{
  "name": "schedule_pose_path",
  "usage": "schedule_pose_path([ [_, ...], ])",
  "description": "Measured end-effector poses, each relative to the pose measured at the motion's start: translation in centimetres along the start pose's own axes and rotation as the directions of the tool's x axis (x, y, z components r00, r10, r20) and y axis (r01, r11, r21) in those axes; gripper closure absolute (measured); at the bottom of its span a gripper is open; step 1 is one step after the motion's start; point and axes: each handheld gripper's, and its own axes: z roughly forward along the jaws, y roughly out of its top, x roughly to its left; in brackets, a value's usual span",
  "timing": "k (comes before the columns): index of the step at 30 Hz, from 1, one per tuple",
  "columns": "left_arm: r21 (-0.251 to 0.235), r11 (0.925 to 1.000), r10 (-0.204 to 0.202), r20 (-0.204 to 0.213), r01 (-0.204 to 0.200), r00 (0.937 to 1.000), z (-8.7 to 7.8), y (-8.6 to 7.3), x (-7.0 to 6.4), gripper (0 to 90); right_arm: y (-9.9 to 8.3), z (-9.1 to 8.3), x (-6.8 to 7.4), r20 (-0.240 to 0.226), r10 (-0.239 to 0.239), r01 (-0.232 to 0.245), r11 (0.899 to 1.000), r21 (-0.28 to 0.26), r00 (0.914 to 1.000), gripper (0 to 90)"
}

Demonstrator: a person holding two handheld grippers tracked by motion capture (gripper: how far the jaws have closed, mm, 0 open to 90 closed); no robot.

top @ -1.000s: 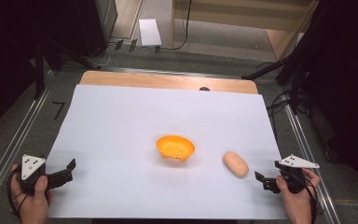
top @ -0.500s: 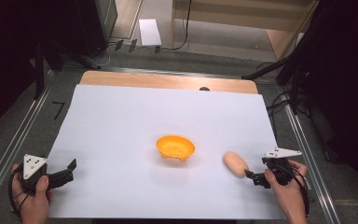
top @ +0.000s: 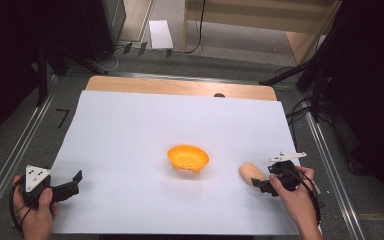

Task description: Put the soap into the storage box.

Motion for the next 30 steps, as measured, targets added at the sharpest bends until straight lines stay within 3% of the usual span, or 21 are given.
schedule_pose_path([
  [7, 0.002, 1.0, 0.001, 0.001, -0.001, 1.0, 0.0, 0.0, 0.0, 0.0, 0.6, 0.8, 0.5, -0.003, -0.002, 0.002, 1.0, 0.029, 1.0, 20.0],
  [10, 0.002, 1.0, 0.0, 0.001, 0.0, 1.0, 0.0, 0.0, 0.0, 0.0, 0.9, 1.4, 0.9, 0.018, -0.02, 0.019, 0.998, 0.052, 0.9996, 21.6],
  [16, 0.005, 1.0, 0.001, 0.0, -0.001, 1.0, 0.0, 0.0, 0.0, 0.0, 1.1, 2.0, 1.4, 0.032, -0.026, 0.024, 0.997, 0.069, 0.9992, 31.2],
  [19, 0.006, 1.0, 0.002, -0.002, -0.002, 1.0, 0.0, 0.0, 0.0, 0.0, 1.2, 2.4, 1.9, 0.08, -0.08, 0.072, 0.993, 0.092, 0.9936, 32.4],
  [26, 0.007, 1.0, 0.0, -0.001, 0.0, 1.0, 0.0, 0.0, 0.0, 0.0, 1.1, 2.6, 1.2, 0.032, -0.077, 0.074, 0.994, 0.085, 0.9965, 32.7],
  [30, 0.007, 1.0, 0.002, 0.004, -0.002, 1.0, 0.1, 0.0, 0.0, 0.0, 0.9, 2.6, 1.4, 0.052, -0.068, 0.064, 0.995, 0.076, 0.9963, 32.6],
])
